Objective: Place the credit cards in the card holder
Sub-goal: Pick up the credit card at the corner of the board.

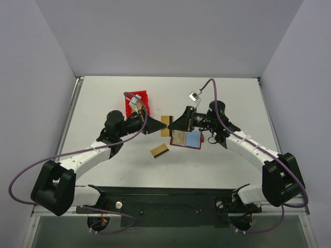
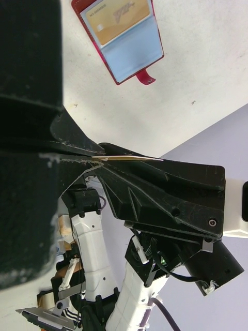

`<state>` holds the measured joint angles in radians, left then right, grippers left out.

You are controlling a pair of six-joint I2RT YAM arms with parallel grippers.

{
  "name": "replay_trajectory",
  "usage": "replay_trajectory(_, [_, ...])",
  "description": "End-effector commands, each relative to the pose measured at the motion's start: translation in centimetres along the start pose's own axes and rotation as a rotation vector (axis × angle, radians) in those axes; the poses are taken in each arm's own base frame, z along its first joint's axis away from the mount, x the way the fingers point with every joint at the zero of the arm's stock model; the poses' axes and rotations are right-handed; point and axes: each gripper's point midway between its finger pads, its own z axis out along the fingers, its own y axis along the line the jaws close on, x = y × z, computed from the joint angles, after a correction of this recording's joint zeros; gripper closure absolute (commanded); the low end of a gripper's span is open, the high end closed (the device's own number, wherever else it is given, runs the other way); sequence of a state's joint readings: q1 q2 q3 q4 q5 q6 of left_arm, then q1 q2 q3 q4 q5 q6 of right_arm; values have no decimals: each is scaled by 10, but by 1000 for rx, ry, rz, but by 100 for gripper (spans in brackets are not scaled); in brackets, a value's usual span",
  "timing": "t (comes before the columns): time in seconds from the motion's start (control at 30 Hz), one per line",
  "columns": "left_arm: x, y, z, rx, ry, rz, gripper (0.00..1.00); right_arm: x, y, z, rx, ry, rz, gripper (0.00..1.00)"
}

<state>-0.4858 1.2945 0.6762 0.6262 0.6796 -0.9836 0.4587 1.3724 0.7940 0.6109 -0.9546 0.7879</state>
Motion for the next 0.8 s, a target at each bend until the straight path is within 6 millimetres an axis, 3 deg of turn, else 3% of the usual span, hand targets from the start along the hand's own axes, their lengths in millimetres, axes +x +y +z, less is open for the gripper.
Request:
replay_trajectory(0.0, [-6, -19, -1, 65, -27, 45, 100, -16, 22, -4, -64, -53, -95, 90])
replay_trajectory(0.1, [-7, -17, 0, 56, -27, 39, 99, -18, 21, -3, -58, -56, -89, 97])
replay_trajectory(0.17, [-8, -17, 1, 54, -29, 37, 90, -18, 19, -3, -45, -52, -78, 100])
replay_trajectory(0.27, [-8, -14, 3, 47, -29, 29, 65, -17, 15, -3, -15, -42, -54, 100])
replay_trajectory(0.3, [-10, -13, 3, 43, -33, 29, 61, -21, 13, -3, 11, -51, -61, 100])
replay_trajectory(0.43, [-19, -2, 5, -31, -60, 57, 43, -23, -17, -18, 241, -49, -11, 100])
replay_trajectory(0.5, [-23, 14, 6, -124, -65, 66, 40, -25, -35, -34, 383, -58, 5, 100])
replay_trajectory(0.53, [-26, 18, 8, -154, -61, 66, 40, -14, -53, -46, 505, -29, 35, 100])
replay_trajectory(0.57, [-30, 25, 9, -187, -72, 97, 40, -18, -57, -52, 549, -32, 31, 100])
replay_trajectory(0.6, [-30, 36, 10, -242, -62, 85, 39, -10, -71, -64, 649, -6, 57, 100])
replay_trajectory(0.77, [-25, 77, 25, -406, -23, 132, 42, 1, -114, -97, 847, 27, 226, 100])
